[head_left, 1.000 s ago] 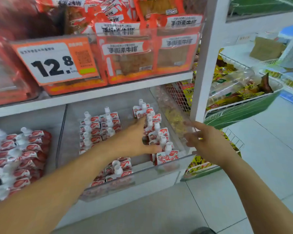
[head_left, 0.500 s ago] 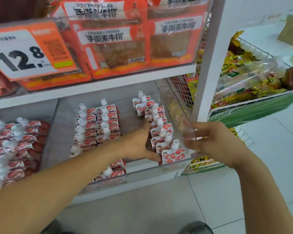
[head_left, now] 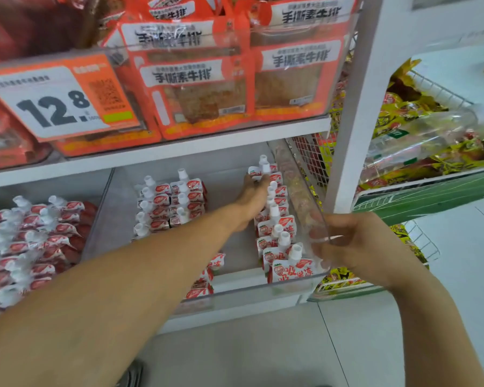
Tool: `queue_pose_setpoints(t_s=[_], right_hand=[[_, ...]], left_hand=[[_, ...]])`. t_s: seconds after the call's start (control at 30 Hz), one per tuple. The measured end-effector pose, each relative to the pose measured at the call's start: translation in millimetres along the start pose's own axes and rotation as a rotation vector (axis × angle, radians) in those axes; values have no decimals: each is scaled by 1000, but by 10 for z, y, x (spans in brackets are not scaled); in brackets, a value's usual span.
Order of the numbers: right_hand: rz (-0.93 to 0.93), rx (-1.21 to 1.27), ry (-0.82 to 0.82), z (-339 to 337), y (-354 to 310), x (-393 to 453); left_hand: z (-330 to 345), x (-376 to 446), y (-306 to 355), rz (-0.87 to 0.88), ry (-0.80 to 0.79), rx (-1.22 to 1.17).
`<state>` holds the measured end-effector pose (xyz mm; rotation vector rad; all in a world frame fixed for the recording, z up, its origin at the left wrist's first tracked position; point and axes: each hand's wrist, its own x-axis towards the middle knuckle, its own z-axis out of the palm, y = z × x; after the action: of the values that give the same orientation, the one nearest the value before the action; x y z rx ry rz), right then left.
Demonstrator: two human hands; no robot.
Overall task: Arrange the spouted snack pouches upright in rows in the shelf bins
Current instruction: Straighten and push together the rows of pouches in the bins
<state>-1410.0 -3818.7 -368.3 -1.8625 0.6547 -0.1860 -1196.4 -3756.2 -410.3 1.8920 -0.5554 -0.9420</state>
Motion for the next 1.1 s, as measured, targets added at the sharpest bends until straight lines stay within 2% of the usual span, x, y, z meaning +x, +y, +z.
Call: queue_pose_setpoints(t_s=[0.17,0.3,0.5,0.53,0.6,0.67,0.77,0.87,0.93,1.1], right_hand=[[-23,24,-34,-24,8,-26],[-24,9,-50,-37,0,-12],[-8,39,-58,-61,-30,28],[-5,49,-68,-64,-31,24],[-4,45,-80,-58,-24,-1],[-2,34,-73,-52,-9,-26],[-5,46,-63,-38,-14,-28],[-15,43,-48,-32,-23,-10],[-17,27,-48,-32,-19,-5],[-19,16,-41,-33,8,-14]], left_hand=[[-215,-114,70,-41,-115,68],[-266,-311,125,-75,-323,56],[-213,-412,184,-151,-312,-100],[-259,-463,205,-143,-317,-75],[-381,-572,245,-85,-347,137],[-440,-665,263,-101,-414,333],[-290,-793,191,-112,-545,348],[-44,-809,41,-39,-428,413],[0,-848,14,-34,-350,364],[-110,-922,-38,-53,-269,385]])
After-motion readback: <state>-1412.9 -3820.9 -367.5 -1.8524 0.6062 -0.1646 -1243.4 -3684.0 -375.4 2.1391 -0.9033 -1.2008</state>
